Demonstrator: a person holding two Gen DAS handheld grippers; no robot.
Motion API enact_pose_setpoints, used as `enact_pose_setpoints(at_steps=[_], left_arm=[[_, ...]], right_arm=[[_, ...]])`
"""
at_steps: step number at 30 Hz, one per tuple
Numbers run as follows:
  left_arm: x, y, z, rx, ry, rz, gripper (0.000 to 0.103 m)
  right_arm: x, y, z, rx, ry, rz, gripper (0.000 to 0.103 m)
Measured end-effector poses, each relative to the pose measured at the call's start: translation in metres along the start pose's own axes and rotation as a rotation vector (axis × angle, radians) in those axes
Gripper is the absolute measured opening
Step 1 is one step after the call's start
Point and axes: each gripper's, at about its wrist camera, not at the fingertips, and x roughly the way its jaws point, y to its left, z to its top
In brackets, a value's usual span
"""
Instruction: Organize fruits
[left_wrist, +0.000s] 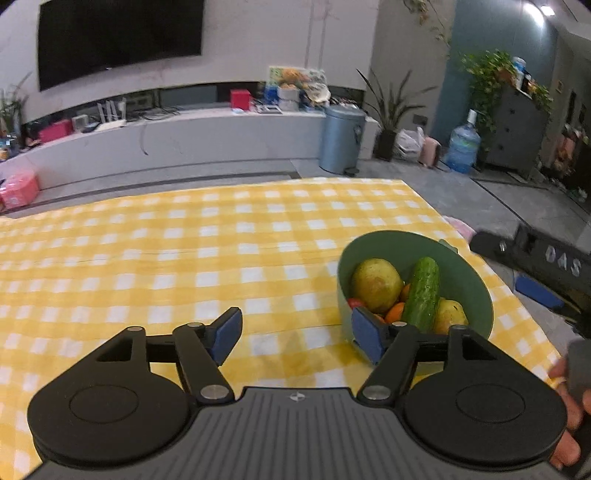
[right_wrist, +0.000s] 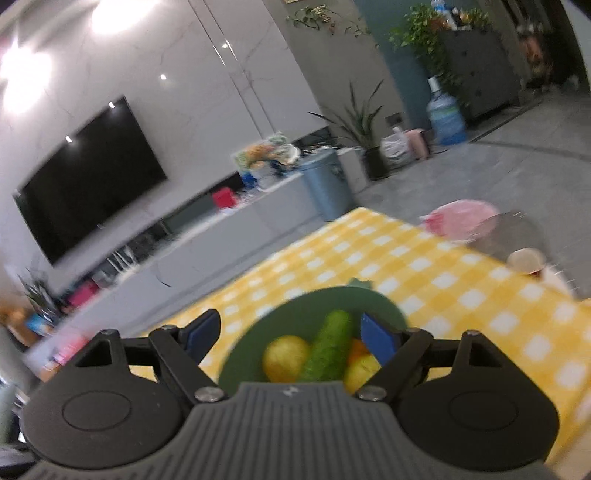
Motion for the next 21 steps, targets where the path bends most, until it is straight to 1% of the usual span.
enact_pose_setpoints(at_steps=[1,3,6,8,10,13,15,17,19,21], left_arm=[[-0.005,0.0,-0.002,-0.006,-0.004,0.002,0.08],[-0.013,0.0,-0.006,-0.022,0.003,-0.003,0.081],[-0.017,0.0,-0.01,-0.045,0.052,-0.043,0.082],[-0.019,-0.002,-0.012,-0.054,0.058,-0.057,0.082],[-0.019,-0.003,-0.016,-0.063,0.068,-0.066,0.082],[-0.015,-0.009,-0.02,-0.043,0.1,-0.08,0.082],[-0.014,-0.014,-0.026,-0.032,0.104,-0.082,0.082],[-0.012,-0.018,-0.032,-0.049,0.112,-0.07,0.082],[-0.011,-0.024,-0.038,-0.038,0.111,-0.086,0.082],[-0.01,-0.03,-0.044,-0.016,0.106,-0.098,0.082]], right_arm=[[-0.006,0.002,-0.002,-0.023,0.013,-0.007,0.084],[-0.021,0.004,-0.01,-0.082,0.055,-0.037,0.085],[-0.037,0.005,-0.029,-0.199,0.136,-0.112,0.086],[-0.043,0.003,-0.041,-0.261,0.19,-0.147,0.086],[-0.049,0.0,-0.051,-0.294,0.238,-0.164,0.086],[-0.056,-0.001,-0.06,-0.298,0.261,-0.184,0.087],[-0.059,0.001,-0.063,-0.298,0.265,-0.202,0.088],[-0.06,0.005,-0.068,-0.32,0.271,-0.207,0.088],[-0.058,0.007,-0.071,-0.34,0.28,-0.204,0.088],[-0.055,0.006,-0.071,-0.334,0.286,-0.202,0.088]])
